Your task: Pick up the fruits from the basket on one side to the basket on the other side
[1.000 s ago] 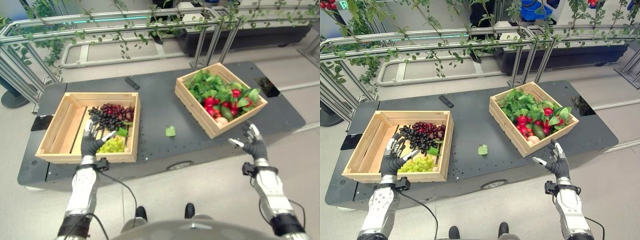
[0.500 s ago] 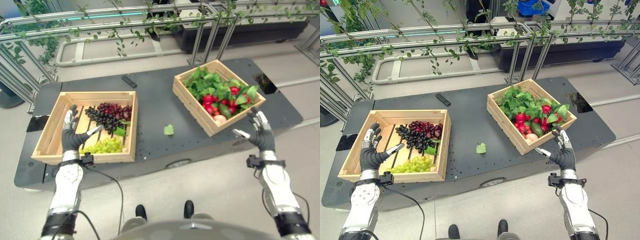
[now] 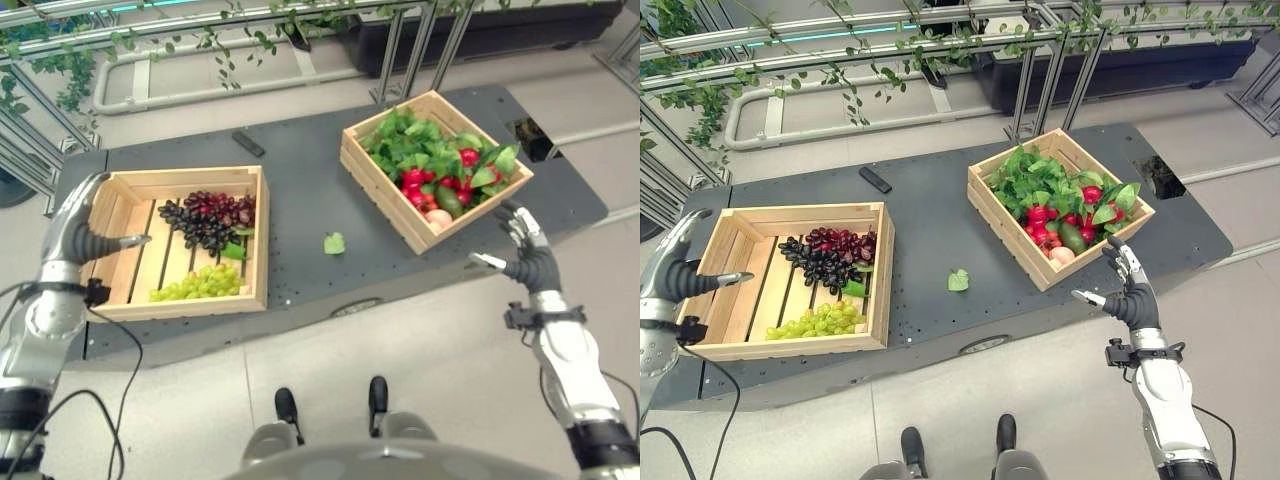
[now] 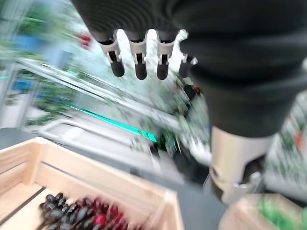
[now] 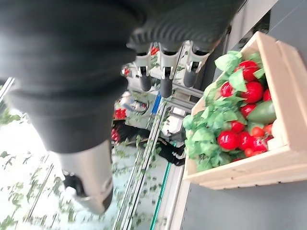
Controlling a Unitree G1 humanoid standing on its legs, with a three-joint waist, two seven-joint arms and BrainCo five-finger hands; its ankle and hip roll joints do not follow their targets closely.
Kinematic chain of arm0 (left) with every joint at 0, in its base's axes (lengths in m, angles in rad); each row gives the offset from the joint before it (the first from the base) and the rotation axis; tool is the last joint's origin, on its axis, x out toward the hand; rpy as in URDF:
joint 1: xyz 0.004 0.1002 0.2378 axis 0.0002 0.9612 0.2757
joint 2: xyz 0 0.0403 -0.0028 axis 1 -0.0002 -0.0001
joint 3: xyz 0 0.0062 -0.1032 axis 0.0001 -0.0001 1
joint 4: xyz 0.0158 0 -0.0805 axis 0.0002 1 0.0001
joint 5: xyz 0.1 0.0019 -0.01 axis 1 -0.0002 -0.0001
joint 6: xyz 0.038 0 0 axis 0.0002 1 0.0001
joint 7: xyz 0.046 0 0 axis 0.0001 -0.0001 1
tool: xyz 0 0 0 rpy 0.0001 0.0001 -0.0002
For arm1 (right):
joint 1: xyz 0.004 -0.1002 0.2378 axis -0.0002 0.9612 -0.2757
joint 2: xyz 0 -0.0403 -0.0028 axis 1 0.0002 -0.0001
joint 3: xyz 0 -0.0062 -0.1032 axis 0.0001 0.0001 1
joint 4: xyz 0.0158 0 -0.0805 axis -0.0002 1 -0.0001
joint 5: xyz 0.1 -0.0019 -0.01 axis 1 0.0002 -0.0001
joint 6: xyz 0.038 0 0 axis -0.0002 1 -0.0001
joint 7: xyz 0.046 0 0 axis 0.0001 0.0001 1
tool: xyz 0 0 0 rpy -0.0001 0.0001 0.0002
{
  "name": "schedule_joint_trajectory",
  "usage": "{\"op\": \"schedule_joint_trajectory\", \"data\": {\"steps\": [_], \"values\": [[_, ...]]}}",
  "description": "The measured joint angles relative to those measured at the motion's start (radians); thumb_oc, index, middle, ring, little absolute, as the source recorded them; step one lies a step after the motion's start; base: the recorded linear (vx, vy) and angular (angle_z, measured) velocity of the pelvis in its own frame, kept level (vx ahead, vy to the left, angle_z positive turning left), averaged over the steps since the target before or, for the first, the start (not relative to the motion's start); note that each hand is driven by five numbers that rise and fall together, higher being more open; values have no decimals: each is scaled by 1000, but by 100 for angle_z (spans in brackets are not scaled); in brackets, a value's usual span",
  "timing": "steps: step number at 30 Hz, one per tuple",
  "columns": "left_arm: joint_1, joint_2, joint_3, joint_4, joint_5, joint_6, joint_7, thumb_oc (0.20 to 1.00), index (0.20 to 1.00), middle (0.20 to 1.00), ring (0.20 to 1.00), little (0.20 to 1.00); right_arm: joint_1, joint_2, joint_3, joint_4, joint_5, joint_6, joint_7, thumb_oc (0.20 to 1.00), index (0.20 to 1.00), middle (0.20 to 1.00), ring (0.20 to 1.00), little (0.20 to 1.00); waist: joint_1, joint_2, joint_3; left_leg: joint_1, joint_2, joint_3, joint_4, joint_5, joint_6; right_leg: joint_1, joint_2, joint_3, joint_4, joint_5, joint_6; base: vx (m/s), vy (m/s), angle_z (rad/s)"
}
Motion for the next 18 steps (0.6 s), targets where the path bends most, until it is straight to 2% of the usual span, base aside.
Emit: {"op": "schedule_joint_trajectory", "data": {"steps": [4, 8, 18], "values": [[-127, 47, -103, 91, 9, 10, -29, 1000, 1000, 1000, 1000, 1000, -36, -15, 2, -30, 9, -2, 13, 1000, 1000, 1000, 1000, 1000, -7, -6, 68, -49, 9, 5, 33, -1, 0, -53, 4, 14, 26, 5, -8, -57, 5, -11], [-144, 88, -152, 98, 17, 9, -63, 1000, 1000, 1000, 1000, 1000, -45, -32, 2, -43, 10, -2, 14, 1000, 1000, 1000, 1000, 1000, -29, -6, 103, -76, 16, 6, 49, -2, -3, -81, 10, 17, 38, 7, -10, -44, 13, -2], [-332, 172, -327, 111, 65, 9, -111, 1000, 1000, 1000, 1000, 1000, -72, -46, 0, -103, 10, -11, 15, 1000, 1000, 1000, 1000, 1000, -33, -11, 204, -168, 32, 4, 113, -7, -4, -170, 11, 19, 91, 9, -17, -64, 10, -1]]}}
